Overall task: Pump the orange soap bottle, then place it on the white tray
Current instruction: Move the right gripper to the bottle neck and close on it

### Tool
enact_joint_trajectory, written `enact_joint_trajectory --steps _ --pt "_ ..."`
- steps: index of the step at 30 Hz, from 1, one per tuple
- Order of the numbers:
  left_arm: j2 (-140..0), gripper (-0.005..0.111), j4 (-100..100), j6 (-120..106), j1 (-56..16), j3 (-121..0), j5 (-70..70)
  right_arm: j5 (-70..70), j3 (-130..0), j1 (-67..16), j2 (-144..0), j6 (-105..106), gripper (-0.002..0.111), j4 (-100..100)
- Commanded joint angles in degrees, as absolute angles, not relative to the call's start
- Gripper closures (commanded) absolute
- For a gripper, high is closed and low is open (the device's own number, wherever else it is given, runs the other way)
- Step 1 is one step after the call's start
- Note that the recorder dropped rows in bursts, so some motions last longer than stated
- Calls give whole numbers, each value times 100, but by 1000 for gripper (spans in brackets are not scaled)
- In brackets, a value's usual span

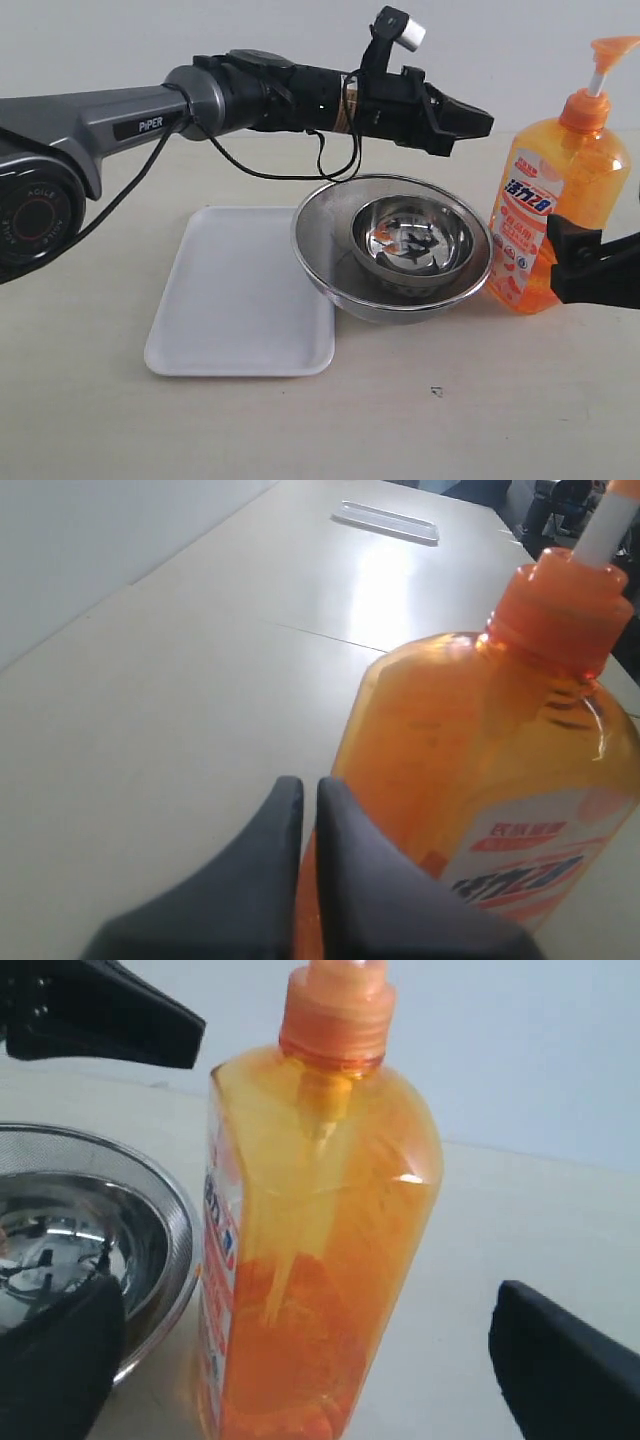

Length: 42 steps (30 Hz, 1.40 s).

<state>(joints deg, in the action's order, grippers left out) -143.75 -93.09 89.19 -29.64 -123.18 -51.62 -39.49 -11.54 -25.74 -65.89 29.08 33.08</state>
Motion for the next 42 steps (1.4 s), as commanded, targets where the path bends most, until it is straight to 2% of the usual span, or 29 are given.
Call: enact_joint_trajectory --steps 1,7,10,14,16,17,19,21,25,28,42 --pt "-14465 102 -9207 8867 -3145 -12535 -5047 -4325 -1213 -2565 -6778 2876 19 3248" --pt "-14636 102 -8962 8867 -3221 -12708 -4873 -4512 -1213 -2565 -6990 2901 22 3248" --pt "-14636 102 -8962 8867 -3221 -12708 -4769 -4759 -1213 -2502 -7137 2884 33 3266" --pt "-14636 102 -8947 8845 -3221 -12708 -4769 -4930 -1213 -2090 -7266 2377 61 3275" --pt "-14636 102 -8947 8845 -3221 -12708 -4769 -4844 -1213 -1985 -7266 2272 68 3275" --pt "-14636 102 -8947 8845 -3221 -12708 -4769 -4829 -1213 -1985 -7266 2259 68 3280" --pt "-14636 102 -8947 8847 -3221 -12708 -4755 -4729 -1213 -1985 -7266 2220 63 3280" --pt "-14636 102 -8958 8847 -3221 -12708 -4753 -4595 -1213 -1985 -7266 2132 54 3404" --pt "-14636 102 -8969 8847 -3221 -12708 -4753 -4440 -1213 -1985 -7266 2132 19 3537" --pt "-14636 102 -8969 8847 -3221 -12708 -4753 -4480 -1213 -1985 -7266 2132 4 3522" --pt "-14636 102 -8933 8869 -3268 -12708 -4963 -4458 -1541 -1985 -7285 2444 3 3131"
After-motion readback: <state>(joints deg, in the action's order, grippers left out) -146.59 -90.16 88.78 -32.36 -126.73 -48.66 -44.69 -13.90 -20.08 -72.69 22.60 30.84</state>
